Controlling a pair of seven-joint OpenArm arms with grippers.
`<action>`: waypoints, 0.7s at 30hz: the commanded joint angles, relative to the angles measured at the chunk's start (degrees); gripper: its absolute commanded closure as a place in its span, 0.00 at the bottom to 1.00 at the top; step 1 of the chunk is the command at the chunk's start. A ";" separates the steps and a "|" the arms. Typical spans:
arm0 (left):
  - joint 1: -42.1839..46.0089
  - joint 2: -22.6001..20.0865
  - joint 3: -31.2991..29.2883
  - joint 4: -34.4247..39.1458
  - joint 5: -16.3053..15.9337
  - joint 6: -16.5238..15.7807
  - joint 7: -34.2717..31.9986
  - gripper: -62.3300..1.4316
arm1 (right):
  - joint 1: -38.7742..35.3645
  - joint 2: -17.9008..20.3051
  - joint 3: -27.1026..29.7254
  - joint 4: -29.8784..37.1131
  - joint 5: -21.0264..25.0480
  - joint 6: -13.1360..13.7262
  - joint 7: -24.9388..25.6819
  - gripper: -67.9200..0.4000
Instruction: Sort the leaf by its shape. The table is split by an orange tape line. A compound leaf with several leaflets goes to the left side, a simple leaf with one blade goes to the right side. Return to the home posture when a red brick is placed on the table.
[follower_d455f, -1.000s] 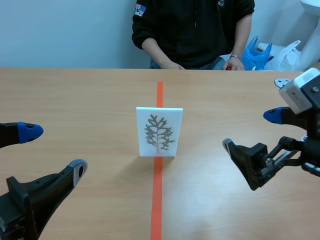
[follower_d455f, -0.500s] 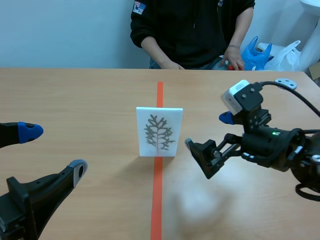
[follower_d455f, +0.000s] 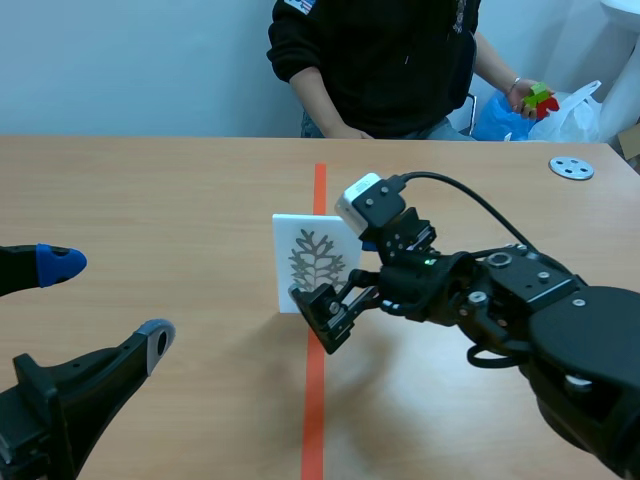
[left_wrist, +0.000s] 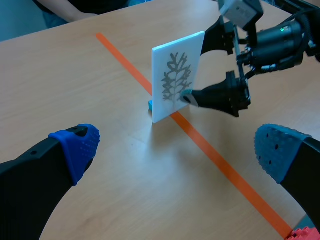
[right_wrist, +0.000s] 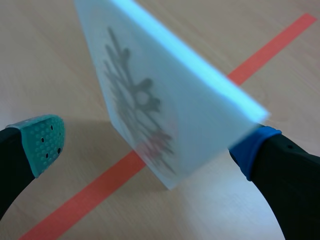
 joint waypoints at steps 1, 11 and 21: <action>-0.31 0.26 0.20 1.18 -0.31 -0.13 -0.76 0.00 | 1.42 -0.44 0.13 -0.17 -0.48 0.00 1.60 0.00; -0.31 0.26 0.20 1.18 -0.31 -0.13 -0.79 0.00 | 1.81 -1.07 -0.74 -1.53 -1.60 -0.48 2.38 0.41; -0.31 0.26 0.20 1.18 -0.33 -0.13 -0.79 0.00 | 1.81 -1.07 -0.74 -1.53 -1.60 -0.48 2.47 0.80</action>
